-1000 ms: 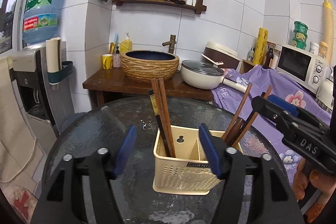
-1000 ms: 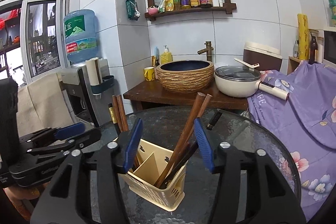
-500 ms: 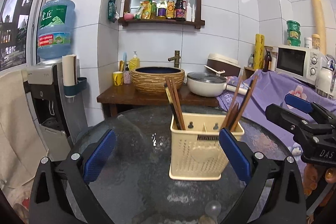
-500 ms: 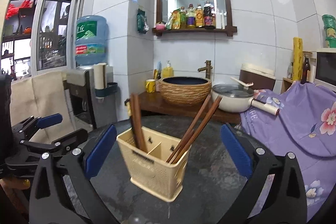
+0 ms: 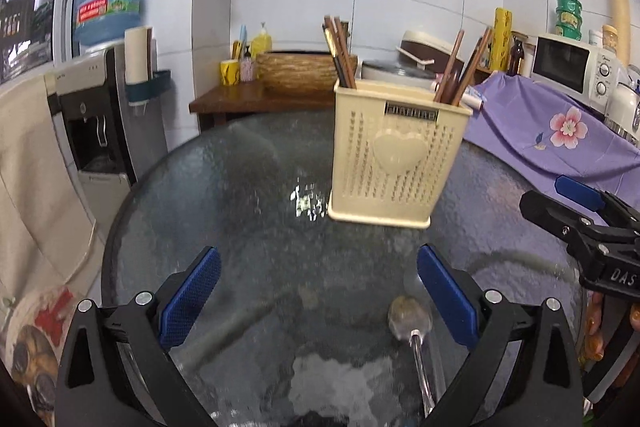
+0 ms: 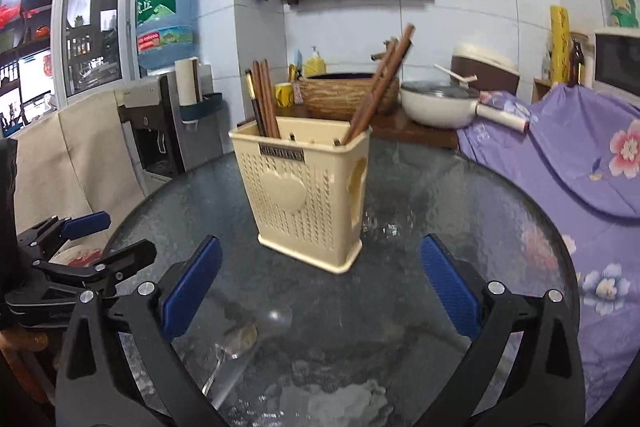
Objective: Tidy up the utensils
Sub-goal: 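Reach the left tool down to the metal spoon on the table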
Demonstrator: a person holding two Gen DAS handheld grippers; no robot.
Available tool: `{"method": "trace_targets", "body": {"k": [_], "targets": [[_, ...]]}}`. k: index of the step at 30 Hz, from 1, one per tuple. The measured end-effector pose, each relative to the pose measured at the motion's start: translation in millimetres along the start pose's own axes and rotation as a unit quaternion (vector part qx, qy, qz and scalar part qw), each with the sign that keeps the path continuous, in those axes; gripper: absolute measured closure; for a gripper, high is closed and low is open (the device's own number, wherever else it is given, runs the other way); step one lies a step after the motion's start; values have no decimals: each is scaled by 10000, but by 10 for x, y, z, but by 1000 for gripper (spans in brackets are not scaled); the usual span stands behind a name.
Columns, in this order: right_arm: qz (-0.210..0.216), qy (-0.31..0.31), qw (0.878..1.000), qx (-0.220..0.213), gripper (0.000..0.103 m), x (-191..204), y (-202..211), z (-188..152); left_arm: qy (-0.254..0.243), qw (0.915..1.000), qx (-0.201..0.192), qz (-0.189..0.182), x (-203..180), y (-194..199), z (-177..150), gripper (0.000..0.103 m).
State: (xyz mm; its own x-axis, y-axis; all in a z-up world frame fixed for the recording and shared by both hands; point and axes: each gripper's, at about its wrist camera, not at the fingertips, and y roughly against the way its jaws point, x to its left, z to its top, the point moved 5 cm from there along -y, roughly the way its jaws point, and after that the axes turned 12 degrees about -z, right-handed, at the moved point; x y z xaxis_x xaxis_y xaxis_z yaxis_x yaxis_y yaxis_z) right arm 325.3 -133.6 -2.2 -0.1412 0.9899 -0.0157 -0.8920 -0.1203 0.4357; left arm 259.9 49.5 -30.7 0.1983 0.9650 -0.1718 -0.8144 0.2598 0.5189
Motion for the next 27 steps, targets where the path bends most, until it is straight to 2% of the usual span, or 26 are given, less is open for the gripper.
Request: {"method": "trace_targets", "body": {"k": [6, 12, 19, 24, 27], "targets": [[-253, 1, 9985, 480, 6, -127, -84, -356, 81, 9991, 390, -147, -72, -69, -331, 6], [-314, -286, 9950, 909, 6, -279, -156, -681, -160, 9972, 648, -336, -304, -156, -518, 8], [-481, -453, 9915, 1122, 6, -427, -160, -814, 36, 9923, 1030, -691, -452, -355, -571, 33], [-502, -597, 9901, 1165, 6, -518, -127, -810, 371, 9866, 1339, -854, -452, -523, -651, 49], [-521, -635, 9895, 1190, 6, -553, -123, -821, 400, 9861, 1364, -860, -437, -546, -661, 51]]}}
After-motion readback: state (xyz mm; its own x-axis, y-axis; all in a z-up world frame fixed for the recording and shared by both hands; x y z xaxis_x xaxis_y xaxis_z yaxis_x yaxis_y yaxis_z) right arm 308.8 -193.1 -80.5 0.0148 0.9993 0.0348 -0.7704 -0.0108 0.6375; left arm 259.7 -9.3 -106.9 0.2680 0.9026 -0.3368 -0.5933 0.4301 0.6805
